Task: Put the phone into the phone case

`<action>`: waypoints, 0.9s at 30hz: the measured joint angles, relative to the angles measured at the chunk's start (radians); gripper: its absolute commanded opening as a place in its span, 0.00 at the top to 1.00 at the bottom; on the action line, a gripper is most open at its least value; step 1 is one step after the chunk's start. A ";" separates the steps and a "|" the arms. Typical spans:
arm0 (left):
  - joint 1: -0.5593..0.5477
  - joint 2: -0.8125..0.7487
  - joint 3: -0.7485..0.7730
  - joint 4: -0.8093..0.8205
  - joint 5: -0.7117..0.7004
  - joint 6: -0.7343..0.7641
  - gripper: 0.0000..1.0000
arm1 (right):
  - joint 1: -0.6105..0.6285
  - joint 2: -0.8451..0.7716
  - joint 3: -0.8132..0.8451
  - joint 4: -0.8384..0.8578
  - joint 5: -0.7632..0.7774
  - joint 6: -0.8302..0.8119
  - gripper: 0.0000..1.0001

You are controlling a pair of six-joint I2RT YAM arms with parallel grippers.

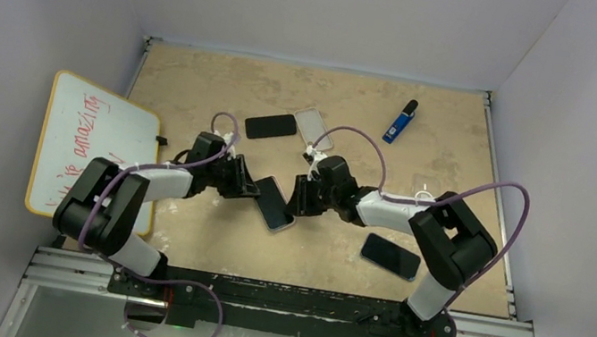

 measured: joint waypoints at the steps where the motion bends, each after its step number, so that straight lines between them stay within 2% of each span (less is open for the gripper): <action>1: -0.003 0.007 0.005 0.005 0.002 0.000 0.73 | 0.000 -0.002 -0.008 0.008 -0.009 0.001 0.66; 8: -0.101 0.025 0.056 -0.003 -0.040 0.024 0.73 | 0.018 -0.064 -0.092 0.039 0.000 0.018 0.69; 11: -0.151 0.036 0.077 -0.019 -0.046 0.036 0.70 | 0.045 -0.112 -0.138 0.034 0.022 0.039 0.63; 15: -0.203 0.037 0.084 -0.045 -0.042 0.047 0.60 | 0.090 -0.181 -0.196 0.020 0.041 0.077 0.58; 19: -0.214 0.023 0.086 -0.100 -0.051 0.046 0.57 | 0.095 -0.229 -0.201 -0.027 0.080 0.105 0.57; 27: -0.214 0.006 0.111 -0.167 -0.082 0.053 0.60 | 0.056 -0.279 -0.194 -0.047 0.172 0.139 0.59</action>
